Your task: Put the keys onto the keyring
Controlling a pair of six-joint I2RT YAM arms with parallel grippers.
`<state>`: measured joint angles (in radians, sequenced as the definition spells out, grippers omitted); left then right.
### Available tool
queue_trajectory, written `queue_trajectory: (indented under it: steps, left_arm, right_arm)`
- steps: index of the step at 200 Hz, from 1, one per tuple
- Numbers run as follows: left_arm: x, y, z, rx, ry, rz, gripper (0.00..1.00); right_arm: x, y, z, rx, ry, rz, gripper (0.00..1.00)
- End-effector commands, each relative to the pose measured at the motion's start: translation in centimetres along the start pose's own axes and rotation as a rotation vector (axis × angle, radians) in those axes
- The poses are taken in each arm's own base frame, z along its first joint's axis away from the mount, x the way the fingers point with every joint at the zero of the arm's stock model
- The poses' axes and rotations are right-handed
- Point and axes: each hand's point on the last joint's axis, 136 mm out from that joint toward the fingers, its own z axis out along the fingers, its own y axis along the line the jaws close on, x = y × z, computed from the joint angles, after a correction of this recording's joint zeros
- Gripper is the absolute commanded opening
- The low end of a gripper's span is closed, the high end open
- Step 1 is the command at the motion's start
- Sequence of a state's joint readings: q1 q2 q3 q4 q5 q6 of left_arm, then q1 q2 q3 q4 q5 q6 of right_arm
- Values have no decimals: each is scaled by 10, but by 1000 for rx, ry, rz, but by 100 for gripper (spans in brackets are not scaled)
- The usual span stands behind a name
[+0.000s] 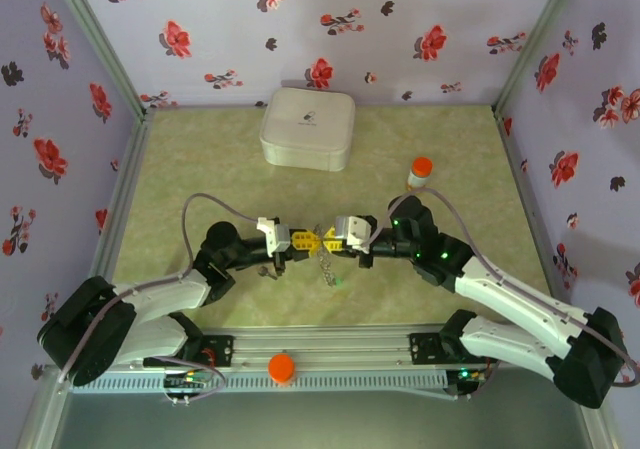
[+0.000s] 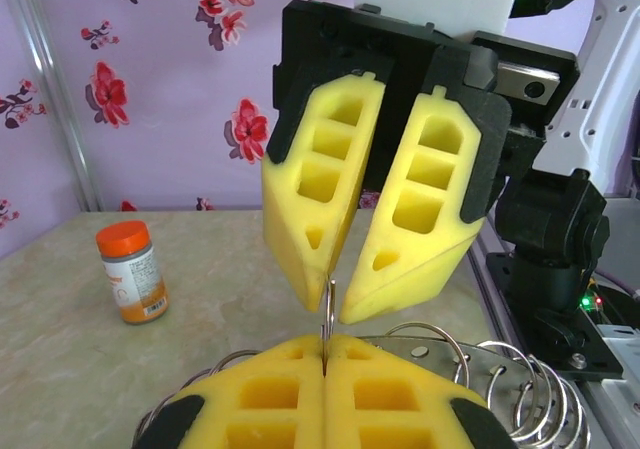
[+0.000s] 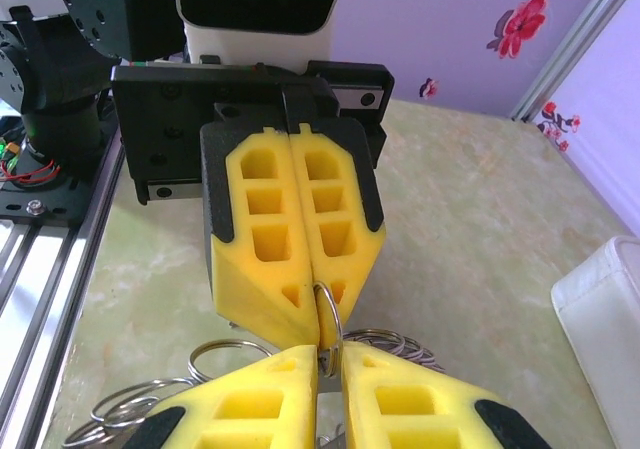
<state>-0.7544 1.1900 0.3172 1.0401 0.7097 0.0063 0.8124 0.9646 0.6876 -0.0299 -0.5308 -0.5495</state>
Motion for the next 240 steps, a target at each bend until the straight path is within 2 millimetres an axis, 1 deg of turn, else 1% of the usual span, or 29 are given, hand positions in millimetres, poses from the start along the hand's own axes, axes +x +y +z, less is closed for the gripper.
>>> queue_trajectory:
  steps: [1,28,45,51,70,102,114,130,148,160,175,203,230,232,238,240]
  left_arm:
    - [-26,0,1,18,-73,74,0]
    - [-26,-1,2,25,-70,71,0]
    - [-25,-1,2,26,-65,69,0]
    - [-25,-1,1,26,-66,71,0]
    - [-24,-1,2,25,-62,78,0]
    - [-21,0,1,16,-45,88,0]
    - [-20,1,1,11,-38,91,10]
    - [-19,2,2,7,-26,99,17]
    - [-15,3,3,10,8,106,18]
    - [-14,2,3,13,23,118,17]
    - [-13,2,2,15,40,128,10]
    - [-6,1,3,23,77,133,0]
    - [-7,1,3,21,73,153,0]
    - [-7,1,3,17,72,155,0]
    - [-7,4,2,0,74,161,0]
    - [-7,5,2,-9,74,164,0]
  right_arm:
    - [-10,0,1,-17,-9,-14,17]
    - [-13,0,3,-24,-22,-16,18]
    - [-16,0,4,-29,-35,-16,16]
    - [-16,1,5,-32,-36,-16,14]
    - [-15,2,4,-40,-26,-18,0]
    - [-10,5,2,-56,16,-26,0]
    - [-9,6,2,-61,29,-31,0]
    - [-6,8,2,-73,54,-38,0]
    - [-4,11,3,-99,84,-43,0]
    - [-2,12,4,-114,106,-45,0]
    - [-2,14,4,-132,121,-49,0]
    - [-7,16,7,-155,104,-56,0]
    - [-9,17,10,-163,102,-50,0]
    - [-9,16,10,-158,101,-50,2]
    - [-8,11,10,-127,102,-40,15]
    - [-8,9,10,-113,102,-36,18]
